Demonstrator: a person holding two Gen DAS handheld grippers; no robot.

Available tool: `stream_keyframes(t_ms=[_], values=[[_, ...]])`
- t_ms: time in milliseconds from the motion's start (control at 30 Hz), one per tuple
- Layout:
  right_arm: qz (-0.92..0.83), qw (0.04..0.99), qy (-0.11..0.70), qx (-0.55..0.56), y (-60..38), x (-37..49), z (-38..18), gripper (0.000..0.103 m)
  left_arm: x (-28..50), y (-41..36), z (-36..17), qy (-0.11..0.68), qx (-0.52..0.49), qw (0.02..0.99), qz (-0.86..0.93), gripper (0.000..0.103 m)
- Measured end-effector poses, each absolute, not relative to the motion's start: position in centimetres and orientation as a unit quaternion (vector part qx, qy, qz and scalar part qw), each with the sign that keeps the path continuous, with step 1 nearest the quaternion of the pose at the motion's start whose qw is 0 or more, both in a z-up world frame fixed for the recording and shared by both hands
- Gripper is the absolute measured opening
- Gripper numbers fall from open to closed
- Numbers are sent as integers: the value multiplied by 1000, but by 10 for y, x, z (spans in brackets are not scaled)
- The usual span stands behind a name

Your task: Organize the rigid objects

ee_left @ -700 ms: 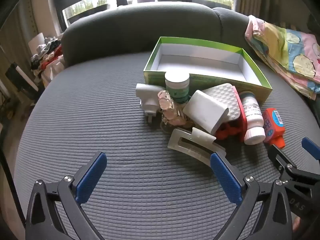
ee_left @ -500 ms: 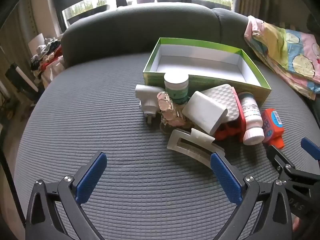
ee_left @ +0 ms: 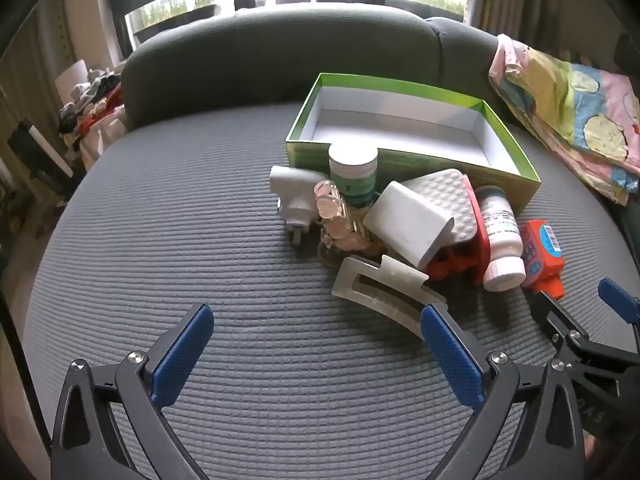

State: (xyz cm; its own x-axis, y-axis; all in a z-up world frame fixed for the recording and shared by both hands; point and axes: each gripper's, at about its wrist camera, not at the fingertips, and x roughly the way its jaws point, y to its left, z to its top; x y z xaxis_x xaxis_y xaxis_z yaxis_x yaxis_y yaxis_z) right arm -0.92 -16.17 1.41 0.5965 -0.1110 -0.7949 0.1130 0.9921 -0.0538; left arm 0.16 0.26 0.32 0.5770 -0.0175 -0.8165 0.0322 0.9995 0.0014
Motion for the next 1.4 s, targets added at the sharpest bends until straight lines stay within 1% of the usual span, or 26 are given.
stream_keyframes(t_ms=[1400], values=[[-61, 895, 442, 5, -164, -13, 19, 102, -1, -5, 4, 448, 20, 894, -3, 103]])
